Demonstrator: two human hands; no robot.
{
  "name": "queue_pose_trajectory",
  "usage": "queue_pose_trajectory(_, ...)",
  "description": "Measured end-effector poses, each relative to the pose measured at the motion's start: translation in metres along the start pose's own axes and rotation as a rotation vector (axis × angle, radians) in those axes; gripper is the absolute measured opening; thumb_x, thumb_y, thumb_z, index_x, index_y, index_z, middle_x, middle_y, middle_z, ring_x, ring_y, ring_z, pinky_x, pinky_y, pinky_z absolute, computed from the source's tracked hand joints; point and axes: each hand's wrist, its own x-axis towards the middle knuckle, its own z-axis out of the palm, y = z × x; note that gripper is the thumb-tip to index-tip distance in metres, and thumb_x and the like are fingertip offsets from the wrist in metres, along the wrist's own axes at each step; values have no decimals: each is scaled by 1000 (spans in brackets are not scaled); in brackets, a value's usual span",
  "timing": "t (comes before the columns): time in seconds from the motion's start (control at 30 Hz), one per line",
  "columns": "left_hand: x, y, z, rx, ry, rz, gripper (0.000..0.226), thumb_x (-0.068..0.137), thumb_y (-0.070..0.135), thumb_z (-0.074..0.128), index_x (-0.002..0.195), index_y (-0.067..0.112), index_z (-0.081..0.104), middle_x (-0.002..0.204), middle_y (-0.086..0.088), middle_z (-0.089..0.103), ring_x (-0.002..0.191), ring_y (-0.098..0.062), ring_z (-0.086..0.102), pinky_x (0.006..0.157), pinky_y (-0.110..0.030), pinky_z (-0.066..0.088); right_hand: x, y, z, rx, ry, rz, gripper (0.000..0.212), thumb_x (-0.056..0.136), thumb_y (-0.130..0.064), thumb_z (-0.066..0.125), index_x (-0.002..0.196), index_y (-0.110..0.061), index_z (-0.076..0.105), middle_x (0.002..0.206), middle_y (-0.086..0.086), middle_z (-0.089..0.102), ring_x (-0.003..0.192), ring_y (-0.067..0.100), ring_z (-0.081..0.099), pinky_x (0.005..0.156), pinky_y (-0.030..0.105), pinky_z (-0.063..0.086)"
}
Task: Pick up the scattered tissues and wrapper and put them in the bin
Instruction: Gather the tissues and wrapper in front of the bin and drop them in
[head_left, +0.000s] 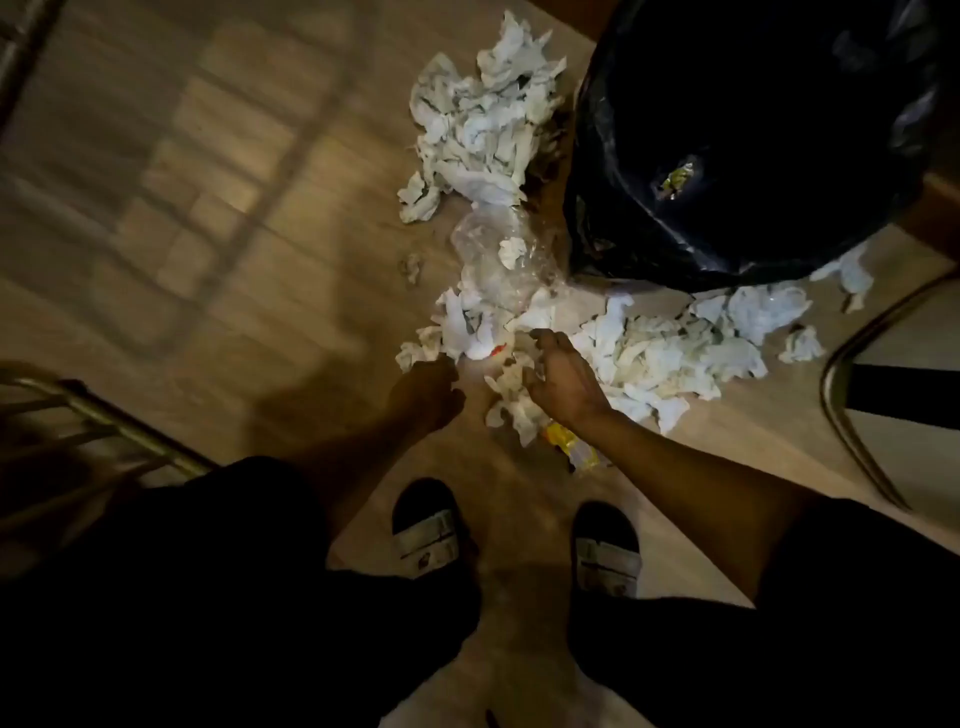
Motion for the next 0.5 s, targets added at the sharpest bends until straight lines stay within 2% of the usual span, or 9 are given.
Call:
queue_pose_trajectory(0.13,58,-11,12,43,235,263,21,87,17,60,107,13,66,103,-10,71,93,-28,67,75,-31,48,52,8,21,-95,100,-381,44,93,-21,55,136,-14,48,129,9,50,101,32,64,78,36,53)
queue_pose_trajectory(0.27,111,-11,-2,117,391,585,15,85,19,59,98,12,65,91,-8,67,77,-29,64,62,-26,39,124,-12,9,-333,236,-659,40,85,-13,57,125,-10,56,120,13,55,100,33,59,80,37,49)
queue_pose_trajectory(0.33,123,-12,-8,88,480,690,13,84,20,58,96,15,60,90,-4,62,72,-24,60,58,-26,39,154,-23,-9,-453,288,-718,39,81,-11,57,120,-9,56,118,14,54,102,34,56,79,38,47)
queue_pose_trajectory(0.37,127,-15,-11,137,491,741,13,85,22,57,97,16,58,92,-3,60,72,-22,58,58,-29,42,166,-27,-17,-499,308,-727,41,79,-11,57,120,-10,55,119,13,52,103,34,55,80,39,48)
queue_pose_trajectory(0.43,131,-27,-26,424,444,831,15,87,26,55,100,19,56,99,-3,55,75,-23,55,58,-32,43,179,-34,-29,-599,313,-760,46,79,-18,57,124,-12,50,120,12,49,105,33,54,82,42,49)
queue_pose_trajectory(0.5,125,-30,-46,627,328,809,22,86,28,55,107,18,56,105,-6,52,82,-27,54,61,-33,42,178,-37,-37,-717,215,-734,54,83,-23,59,134,-13,43,125,13,45,108,33,52,82,42,49)
